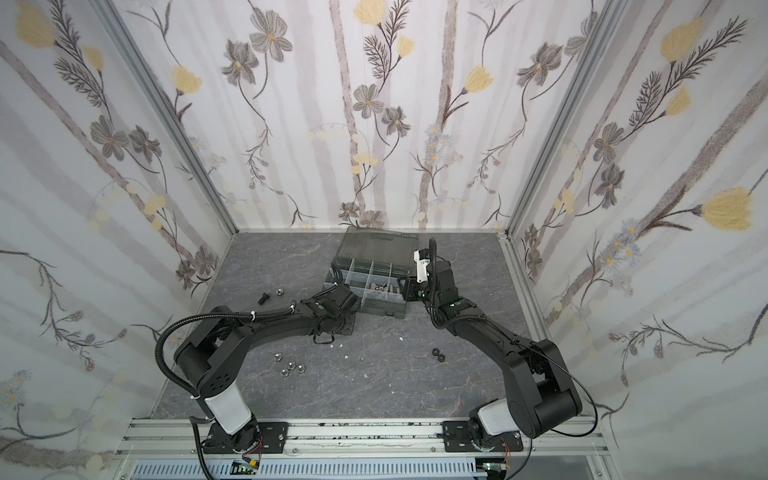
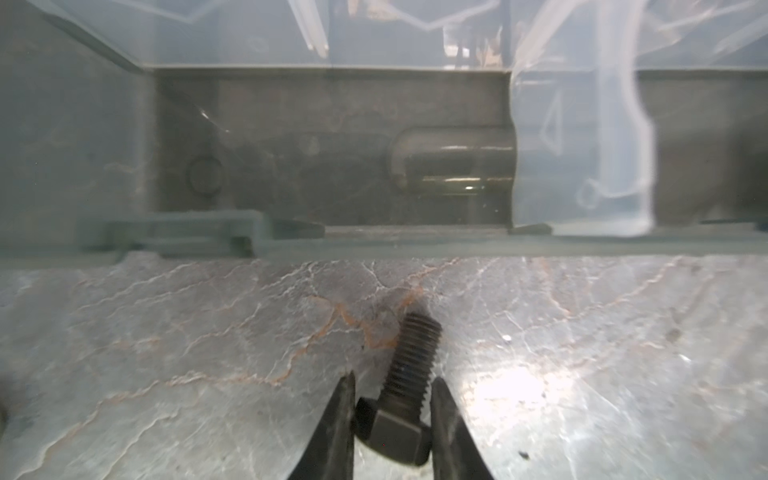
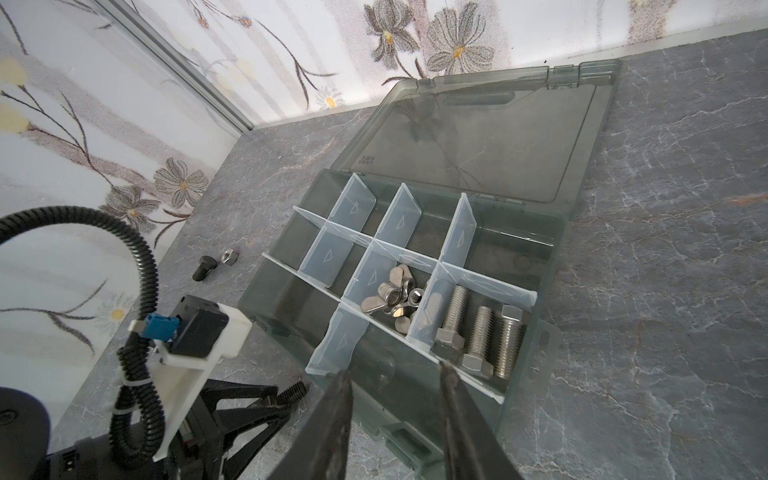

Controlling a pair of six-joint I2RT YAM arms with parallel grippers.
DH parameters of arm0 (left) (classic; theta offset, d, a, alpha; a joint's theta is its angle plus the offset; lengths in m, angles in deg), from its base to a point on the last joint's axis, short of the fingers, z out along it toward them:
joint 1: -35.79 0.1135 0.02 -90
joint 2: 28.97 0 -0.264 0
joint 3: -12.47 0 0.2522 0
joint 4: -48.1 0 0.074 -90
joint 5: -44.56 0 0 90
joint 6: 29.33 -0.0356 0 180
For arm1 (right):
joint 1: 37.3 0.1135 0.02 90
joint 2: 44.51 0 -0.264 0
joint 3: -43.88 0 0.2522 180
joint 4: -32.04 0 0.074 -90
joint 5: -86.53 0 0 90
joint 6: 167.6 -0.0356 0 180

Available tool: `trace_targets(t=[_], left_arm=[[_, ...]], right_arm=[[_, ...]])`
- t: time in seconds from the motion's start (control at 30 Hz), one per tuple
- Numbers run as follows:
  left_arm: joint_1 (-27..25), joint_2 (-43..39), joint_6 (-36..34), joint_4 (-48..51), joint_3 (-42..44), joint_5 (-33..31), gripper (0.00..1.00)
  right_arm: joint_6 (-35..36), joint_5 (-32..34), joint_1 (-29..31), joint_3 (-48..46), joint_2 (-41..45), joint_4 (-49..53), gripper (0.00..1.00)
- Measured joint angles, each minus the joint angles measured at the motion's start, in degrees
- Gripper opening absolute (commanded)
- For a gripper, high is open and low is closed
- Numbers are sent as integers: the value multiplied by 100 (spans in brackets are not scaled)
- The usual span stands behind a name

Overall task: Sort the screws and nuts into containers
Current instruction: 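Lift the black bolt over the box and release it into a compartment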

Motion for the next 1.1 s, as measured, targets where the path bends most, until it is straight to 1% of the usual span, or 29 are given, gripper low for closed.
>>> trace_targets(t=[0.3, 0.5, 0.63, 0.77, 0.8, 0.83, 0.9, 1.1], left_arm=[[-42, -551, 52, 240, -240, 103, 21], [-55, -625, 52, 385, -605, 216, 21], [-61, -525, 52, 409, -859, 289, 21], [-66, -507, 52, 450, -881, 330, 20], [-72, -428, 52, 496, -938, 332, 20], [-94, -236, 52, 627, -1176, 326, 20], [-118, 59, 48, 448, -1416, 472, 20], [-127, 365, 39, 566, -1928, 459, 19]], right_arm=[[-2, -26, 0, -42, 0, -50, 37], [-9, -57, 4, -81, 42, -105, 37], [-24, -66, 4, -101, 105, -131, 37], [-28, -66, 4, -101, 109, -131, 37], [-31, -66, 4, -103, 109, -133, 37], [-52, -66, 4, -111, 109, -146, 37], [-55, -66, 4, -118, 109, -151, 37], [-68, -72, 4, -129, 109, -170, 37]])
